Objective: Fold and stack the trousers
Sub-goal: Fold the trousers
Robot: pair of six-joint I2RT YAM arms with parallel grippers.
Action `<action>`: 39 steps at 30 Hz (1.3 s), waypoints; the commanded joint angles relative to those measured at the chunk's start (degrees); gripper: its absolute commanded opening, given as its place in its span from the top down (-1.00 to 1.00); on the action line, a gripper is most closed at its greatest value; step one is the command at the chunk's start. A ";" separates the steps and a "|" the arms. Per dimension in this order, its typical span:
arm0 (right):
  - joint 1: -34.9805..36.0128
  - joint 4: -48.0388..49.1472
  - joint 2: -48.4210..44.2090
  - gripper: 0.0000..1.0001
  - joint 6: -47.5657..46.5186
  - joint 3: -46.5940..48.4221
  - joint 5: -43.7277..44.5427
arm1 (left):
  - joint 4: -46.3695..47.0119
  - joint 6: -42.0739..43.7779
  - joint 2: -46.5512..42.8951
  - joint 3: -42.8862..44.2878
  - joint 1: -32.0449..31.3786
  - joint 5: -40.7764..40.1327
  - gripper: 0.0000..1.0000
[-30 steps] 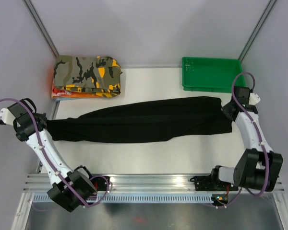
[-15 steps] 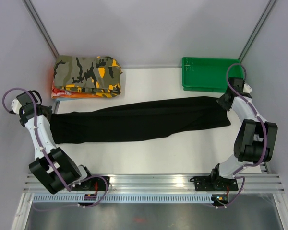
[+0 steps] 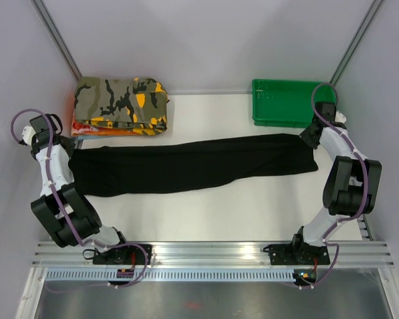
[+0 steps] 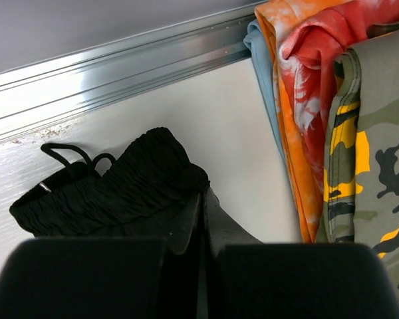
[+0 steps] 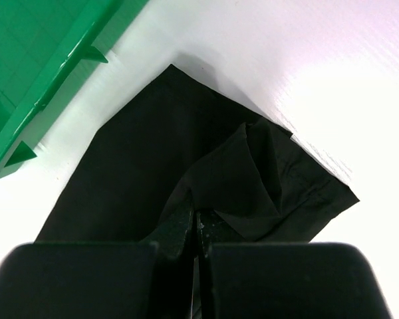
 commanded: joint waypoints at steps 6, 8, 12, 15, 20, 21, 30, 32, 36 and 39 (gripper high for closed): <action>-0.95 1.76 1.94 1.00 -0.99 5.26 6.79 | 8.48 0.01 5.00 7.53 -0.90 -4.72 0.95; -0.95 2.46 2.37 1.00 -0.99 5.35 6.70 | 8.83 0.54 6.41 8.41 -1.51 -5.33 0.95; -0.95 2.64 4.39 1.00 -1.35 6.05 6.79 | 8.74 0.45 8.17 8.25 -1.78 -5.86 0.95; -0.95 3.08 6.41 1.00 -1.87 6.49 6.18 | 9.88 0.45 9.13 6.84 -1.87 -5.86 0.95; -0.95 2.90 9.67 1.00 -2.75 8.16 5.74 | 11.20 1.50 11.76 6.40 -2.65 -5.24 0.95; -0.95 2.81 9.93 1.00 -3.01 8.25 5.74 | 11.12 1.68 12.03 6.40 -2.83 -5.50 0.95; -0.95 4.65 11.61 0.99 -8.27 10.88 2.94 | 10.15 2.30 13.44 6.13 -3.54 -7.62 0.94; -0.95 5.80 11.61 0.88 -10.82 11.85 -0.31 | 9.89 2.47 13.09 6.31 -3.45 -7.53 0.88; -0.95 6.33 10.99 -0.19 -15.40 15.28 -7.26 | 9.71 4.05 11.51 6.57 -3.45 -6.04 -0.06; -0.95 2.91 9.24 -0.87 -15.93 17.65 -7.62 | 8.48 4.93 8.97 6.66 -3.45 -5.33 -0.66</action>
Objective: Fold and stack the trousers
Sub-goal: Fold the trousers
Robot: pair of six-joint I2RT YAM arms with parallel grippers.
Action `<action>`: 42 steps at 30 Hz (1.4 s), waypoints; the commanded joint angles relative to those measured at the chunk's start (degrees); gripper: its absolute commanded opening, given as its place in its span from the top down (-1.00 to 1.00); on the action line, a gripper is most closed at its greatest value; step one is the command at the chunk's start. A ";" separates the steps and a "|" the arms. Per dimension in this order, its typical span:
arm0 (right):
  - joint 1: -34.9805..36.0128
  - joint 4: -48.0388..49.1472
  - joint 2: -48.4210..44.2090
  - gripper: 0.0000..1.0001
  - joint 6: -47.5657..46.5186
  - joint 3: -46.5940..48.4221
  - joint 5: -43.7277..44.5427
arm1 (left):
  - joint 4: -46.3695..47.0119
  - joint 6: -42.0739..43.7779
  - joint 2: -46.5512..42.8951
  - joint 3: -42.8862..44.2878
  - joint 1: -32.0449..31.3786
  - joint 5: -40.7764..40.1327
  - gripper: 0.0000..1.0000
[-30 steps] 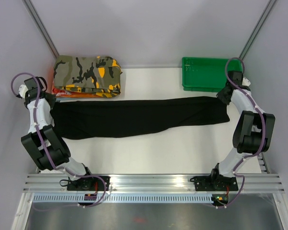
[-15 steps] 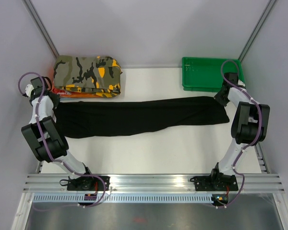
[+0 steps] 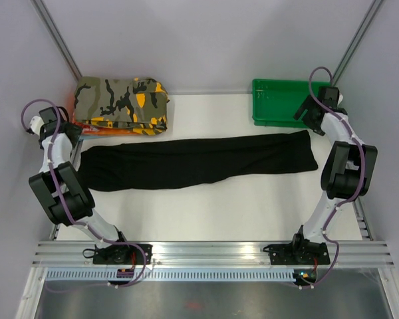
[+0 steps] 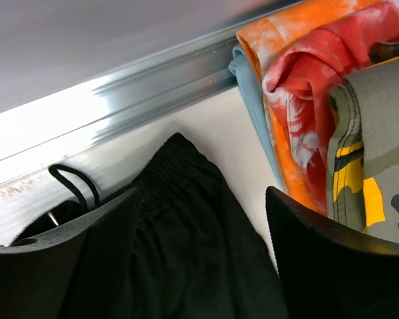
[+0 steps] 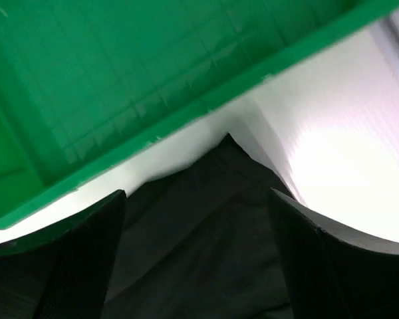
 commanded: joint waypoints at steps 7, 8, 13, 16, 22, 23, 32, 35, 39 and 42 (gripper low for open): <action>-0.27 -2.36 -9.57 -0.96 -6.55 0.03 -4.11 | -1.28 9.70 -12.85 0.01 0.16 3.79 -0.82; -0.18 -2.27 -10.54 -0.94 -6.73 -1.11 -4.98 | -1.72 10.59 -15.29 -0.34 0.07 4.86 -0.81; 1.83 -0.51 -14.68 -0.75 -8.48 -9.72 -11.85 | -2.87 14.72 -24.62 -8.67 -0.98 12.32 -0.75; 4.38 0.45 -15.47 -0.45 -8.49 -13.33 -12.72 | -2.17 15.52 -30.25 -15.09 -2.21 15.23 -0.49; 10.10 5.46 -15.47 0.61 -6.56 -18.43 -11.15 | 2.31 13.94 -30.97 -23.28 -3.44 19.72 0.95; 10.80 5.81 -14.51 0.71 -6.38 -18.43 -10.54 | 2.84 13.85 -29.92 -23.54 -3.62 19.55 0.95; 15.37 5.20 -6.08 1.00 -4.98 -12.20 -9.21 | 6.01 9.11 -13.40 -19.41 -3.80 23.06 0.95; 17.04 5.55 -3.35 0.99 -4.01 -11.32 -7.64 | 7.42 5.16 -10.33 -20.38 -4.59 22.54 0.95; 17.22 4.85 0.43 0.99 -3.30 -11.58 -3.51 | 7.51 3.83 -7.06 -21.70 -5.55 21.39 0.95; 17.31 2.83 2.55 1.00 -3.74 -11.40 -0.61 | 6.98 3.74 -5.39 -22.31 -5.64 19.64 0.95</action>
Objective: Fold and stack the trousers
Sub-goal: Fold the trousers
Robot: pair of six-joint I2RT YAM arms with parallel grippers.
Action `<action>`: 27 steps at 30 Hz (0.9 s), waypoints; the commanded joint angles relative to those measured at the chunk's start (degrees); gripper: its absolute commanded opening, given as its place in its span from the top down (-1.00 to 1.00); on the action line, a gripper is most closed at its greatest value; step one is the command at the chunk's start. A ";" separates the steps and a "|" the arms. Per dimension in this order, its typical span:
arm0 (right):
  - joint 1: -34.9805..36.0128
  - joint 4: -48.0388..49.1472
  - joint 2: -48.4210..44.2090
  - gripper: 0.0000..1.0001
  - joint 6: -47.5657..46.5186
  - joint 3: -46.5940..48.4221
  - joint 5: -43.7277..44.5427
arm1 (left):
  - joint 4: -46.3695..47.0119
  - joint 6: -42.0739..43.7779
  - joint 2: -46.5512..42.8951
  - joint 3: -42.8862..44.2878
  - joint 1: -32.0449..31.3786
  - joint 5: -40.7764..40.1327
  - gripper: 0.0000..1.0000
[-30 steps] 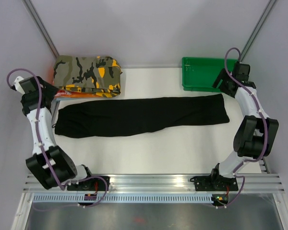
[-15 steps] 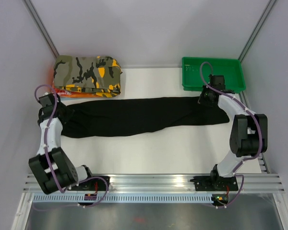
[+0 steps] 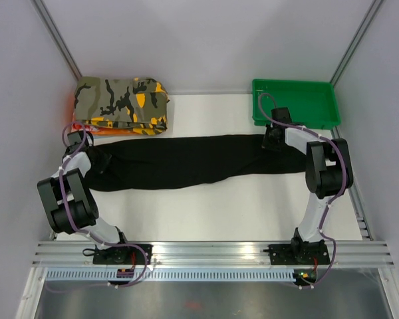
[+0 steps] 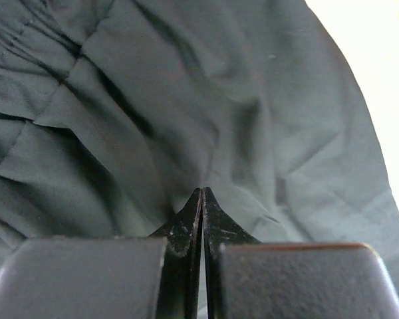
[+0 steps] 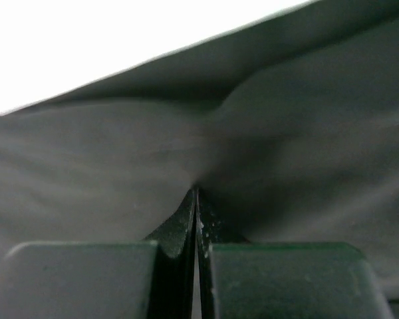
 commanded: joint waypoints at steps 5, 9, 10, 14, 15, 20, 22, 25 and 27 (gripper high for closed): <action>-0.31 -2.05 1.35 0.99 0.76 -0.35 6.53 | -2.37 0.80 3.71 2.41 -0.24 -6.01 0.95; -0.31 -1.96 -0.41 1.00 1.46 -2.72 7.33 | -8.52 3.80 6.00 5.06 -0.24 -11.65 0.95; -0.31 -2.40 -1.02 1.00 1.64 -3.16 7.76 | -8.96 4.06 5.66 4.53 -0.24 -11.74 0.95; -0.31 -3.19 -3.40 1.00 2.17 -6.85 8.99 | -8.00 4.15 3.19 1.20 -0.24 -10.70 0.95; -0.31 -3.46 -4.79 1.00 2.34 -7.55 9.61 | -7.91 4.15 2.67 0.58 -0.24 -10.60 0.95; -0.40 -3.55 -10.25 1.00 3.57 -13.53 10.84 | -7.91 3.27 0.21 -3.46 -0.24 -10.51 0.95; -0.40 -3.72 -12.54 1.00 3.84 -15.82 11.28 | -8.53 2.92 -2.42 -5.05 -0.24 -11.57 0.95; -0.40 -4.34 -14.91 1.00 4.80 -18.45 11.90 | -10.81 2.74 -6.80 -6.80 -0.24 -14.37 0.95; -0.39 -4.08 -16.23 1.00 5.15 -20.55 11.81 | -11.69 3.18 -9.10 -7.77 -0.24 -15.26 0.95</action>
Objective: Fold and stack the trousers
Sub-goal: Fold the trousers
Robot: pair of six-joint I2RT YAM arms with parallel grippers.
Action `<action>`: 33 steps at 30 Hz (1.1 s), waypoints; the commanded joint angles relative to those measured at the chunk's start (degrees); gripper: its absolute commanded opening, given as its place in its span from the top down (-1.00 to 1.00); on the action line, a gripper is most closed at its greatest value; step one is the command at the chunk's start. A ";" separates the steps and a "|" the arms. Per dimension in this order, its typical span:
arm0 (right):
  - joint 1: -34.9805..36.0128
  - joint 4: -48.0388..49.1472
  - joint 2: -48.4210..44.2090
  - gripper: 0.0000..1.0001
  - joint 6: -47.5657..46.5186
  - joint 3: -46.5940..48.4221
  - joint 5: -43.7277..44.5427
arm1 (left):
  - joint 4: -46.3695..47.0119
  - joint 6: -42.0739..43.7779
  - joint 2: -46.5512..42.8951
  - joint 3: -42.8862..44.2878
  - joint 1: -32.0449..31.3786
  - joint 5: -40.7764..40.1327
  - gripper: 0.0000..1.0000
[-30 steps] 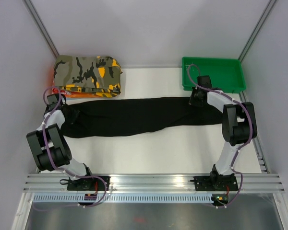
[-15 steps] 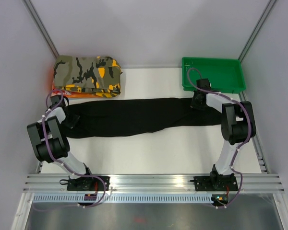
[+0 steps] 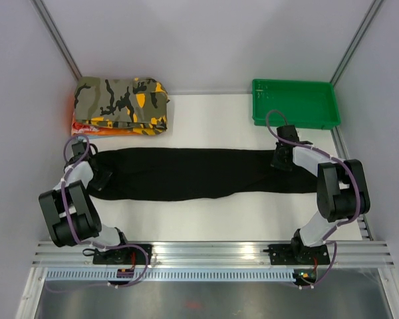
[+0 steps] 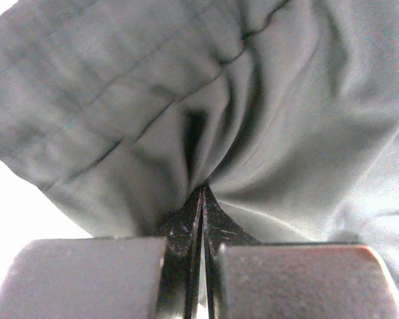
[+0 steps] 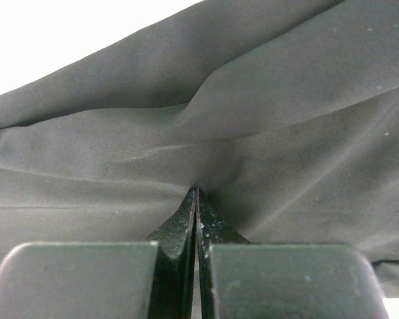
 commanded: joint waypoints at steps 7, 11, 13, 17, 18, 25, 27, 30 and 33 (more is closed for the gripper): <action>-0.20 -3.24 -6.48 1.00 -0.69 -3.29 0.68 | -2.53 5.14 -8.52 2.31 -0.09 1.36 0.95; -0.20 -4.91 -12.53 0.93 -2.80 2.07 -0.04 | -5.34 8.04 -9.66 10.12 -0.09 3.66 0.72; -0.46 -6.49 -14.21 0.46 -3.67 5.76 1.11 | -7.01 10.32 -11.94 14.35 -0.09 5.93 0.01; -6.76 -8.34 -15.63 -0.78 -3.94 9.98 4.36 | -8.77 12.00 -15.99 19.01 -0.09 8.84 -0.61; -9.40 -8.69 -15.45 -0.87 -3.94 10.42 3.41 | -8.78 11.39 -16.43 19.71 -0.18 9.81 -0.63; -26.64 -7.56 -12.20 -0.96 -6.14 9.11 -1.87 | -6.75 10.51 -15.38 18.58 -5.09 16.32 -0.72; -28.06 -5.37 -11.67 -0.96 -6.49 7.02 -3.45 | -7.10 11.03 -14.33 18.84 -6.41 15.79 -0.72; -28.41 -2.03 -11.32 -0.96 -6.84 3.94 -4.42 | -7.98 11.83 -13.36 19.72 -9.48 15.09 -0.72; -28.59 0.61 -10.88 -0.96 -7.89 1.39 -4.42 | -9.21 12.44 -13.35 20.77 -10.37 14.39 -0.72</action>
